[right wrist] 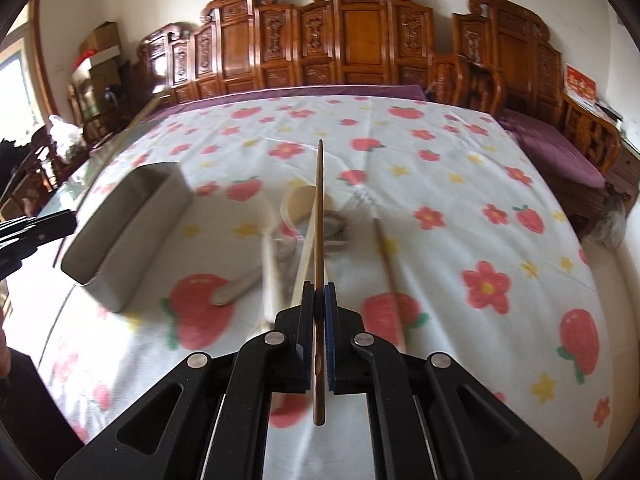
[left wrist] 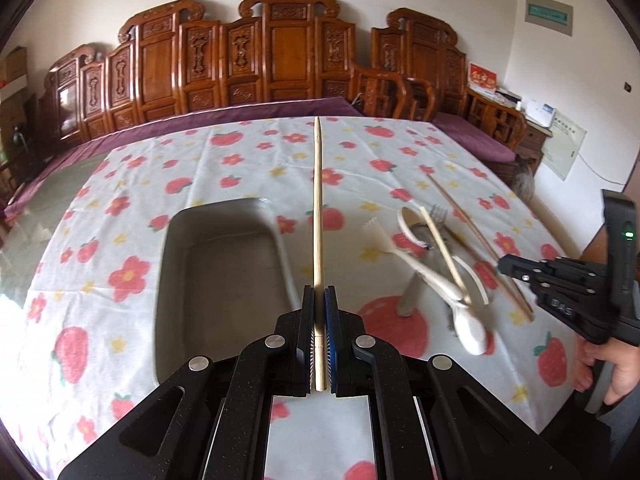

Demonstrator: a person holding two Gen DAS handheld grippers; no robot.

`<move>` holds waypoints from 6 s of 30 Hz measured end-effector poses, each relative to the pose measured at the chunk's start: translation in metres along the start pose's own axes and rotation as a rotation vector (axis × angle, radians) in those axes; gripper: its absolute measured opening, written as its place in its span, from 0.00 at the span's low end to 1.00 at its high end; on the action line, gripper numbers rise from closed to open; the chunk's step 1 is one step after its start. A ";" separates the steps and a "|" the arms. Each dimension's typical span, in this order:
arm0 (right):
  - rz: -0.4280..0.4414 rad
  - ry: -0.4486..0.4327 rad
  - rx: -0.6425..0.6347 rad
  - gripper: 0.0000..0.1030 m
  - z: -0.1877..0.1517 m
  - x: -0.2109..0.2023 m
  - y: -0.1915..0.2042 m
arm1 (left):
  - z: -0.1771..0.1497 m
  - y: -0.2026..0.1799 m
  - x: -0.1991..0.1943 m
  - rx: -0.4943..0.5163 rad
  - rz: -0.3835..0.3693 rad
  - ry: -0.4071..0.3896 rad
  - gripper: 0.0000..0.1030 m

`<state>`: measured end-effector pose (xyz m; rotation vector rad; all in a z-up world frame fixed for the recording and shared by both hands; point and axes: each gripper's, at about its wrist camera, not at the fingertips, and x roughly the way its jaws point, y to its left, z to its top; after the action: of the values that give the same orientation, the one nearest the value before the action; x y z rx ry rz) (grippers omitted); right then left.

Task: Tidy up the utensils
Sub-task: 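Carry the light chopstick into the metal tray and open the left tool, then carry the dark chopstick into the metal tray and open the right tool, then grasp another dark chopstick with the right tool while the left tool returns to the utensils, then grasp a white plastic spoon from the pile with the left tool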

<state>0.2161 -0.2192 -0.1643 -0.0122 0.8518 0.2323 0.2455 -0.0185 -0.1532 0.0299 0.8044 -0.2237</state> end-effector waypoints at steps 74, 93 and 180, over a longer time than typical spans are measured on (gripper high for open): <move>0.311 0.197 -0.053 0.06 0.053 0.100 0.205 | -0.009 0.134 -0.028 -0.192 0.142 -0.042 0.05; 0.305 0.070 -0.093 0.08 0.066 0.048 0.155 | -0.007 0.097 -0.018 -0.123 0.085 -0.036 0.05; -0.131 0.144 0.070 0.06 -0.028 0.041 -0.082 | -0.035 -0.139 0.091 0.066 -0.205 0.211 0.17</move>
<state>0.2379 -0.2937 -0.2203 -0.0194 0.9979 0.0787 0.2530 -0.1672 -0.2346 0.0338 1.0111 -0.4463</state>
